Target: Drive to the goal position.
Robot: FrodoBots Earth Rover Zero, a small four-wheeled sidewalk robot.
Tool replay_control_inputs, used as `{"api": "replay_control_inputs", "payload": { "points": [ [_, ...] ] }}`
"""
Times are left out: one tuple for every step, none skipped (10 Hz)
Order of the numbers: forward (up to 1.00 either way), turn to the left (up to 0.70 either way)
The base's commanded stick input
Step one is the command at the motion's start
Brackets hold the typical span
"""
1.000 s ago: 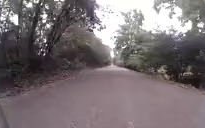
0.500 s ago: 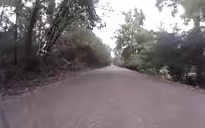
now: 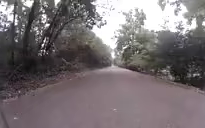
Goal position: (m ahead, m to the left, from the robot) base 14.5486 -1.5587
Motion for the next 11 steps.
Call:
{"api": "replay_control_inputs", "payload": {
  "points": [
    [0.7, 0.0],
    [0.7, 0.0],
    [0.7, 0.0],
    [0.7, 0.0],
    [0.7, 0.0],
    [0.7, 0.0],
    [0.7, 0.0],
    [0.7, 0.0],
    [0.7, 0.0],
    [0.7, 0.0],
    [0.7, 0.0]
  ]
}}
